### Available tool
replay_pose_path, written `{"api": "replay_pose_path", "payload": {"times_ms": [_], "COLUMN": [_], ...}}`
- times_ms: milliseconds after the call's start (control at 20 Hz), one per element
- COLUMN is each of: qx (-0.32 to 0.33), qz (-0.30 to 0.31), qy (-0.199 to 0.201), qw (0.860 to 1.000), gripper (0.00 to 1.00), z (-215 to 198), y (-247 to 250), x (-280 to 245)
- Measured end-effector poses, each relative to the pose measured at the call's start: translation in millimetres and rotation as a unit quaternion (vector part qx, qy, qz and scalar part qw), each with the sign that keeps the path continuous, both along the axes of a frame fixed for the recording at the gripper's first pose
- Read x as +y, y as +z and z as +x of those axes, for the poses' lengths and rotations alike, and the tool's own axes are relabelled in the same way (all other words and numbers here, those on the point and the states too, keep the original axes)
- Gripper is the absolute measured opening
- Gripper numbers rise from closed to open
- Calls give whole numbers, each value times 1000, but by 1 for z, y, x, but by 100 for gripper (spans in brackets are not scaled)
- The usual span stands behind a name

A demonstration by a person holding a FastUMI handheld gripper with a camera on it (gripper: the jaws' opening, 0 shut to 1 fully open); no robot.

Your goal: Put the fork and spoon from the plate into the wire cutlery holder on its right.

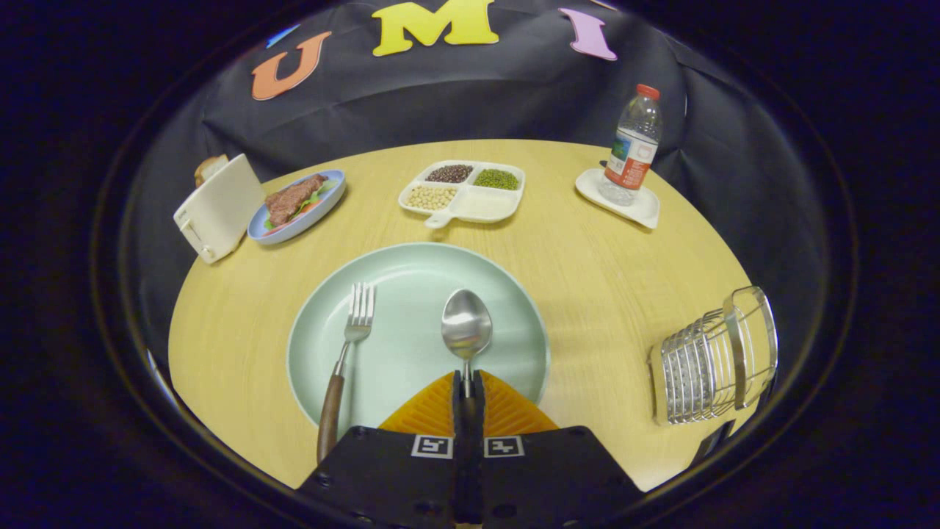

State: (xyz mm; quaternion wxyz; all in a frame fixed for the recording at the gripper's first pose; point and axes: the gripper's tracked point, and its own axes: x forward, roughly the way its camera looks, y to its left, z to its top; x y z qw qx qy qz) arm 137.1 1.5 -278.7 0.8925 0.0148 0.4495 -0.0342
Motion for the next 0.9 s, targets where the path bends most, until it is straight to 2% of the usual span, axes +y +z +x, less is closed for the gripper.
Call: {"api": "replay_pose_path", "payload": {"times_ms": [500,900], "qx": [-77,-109], "qz": [13,28], "qy": [8,-7], "qw": [997,994], "gripper": [1,0], "z": [-31,-54], "y": [75,110], "x": [-19,-80]}}
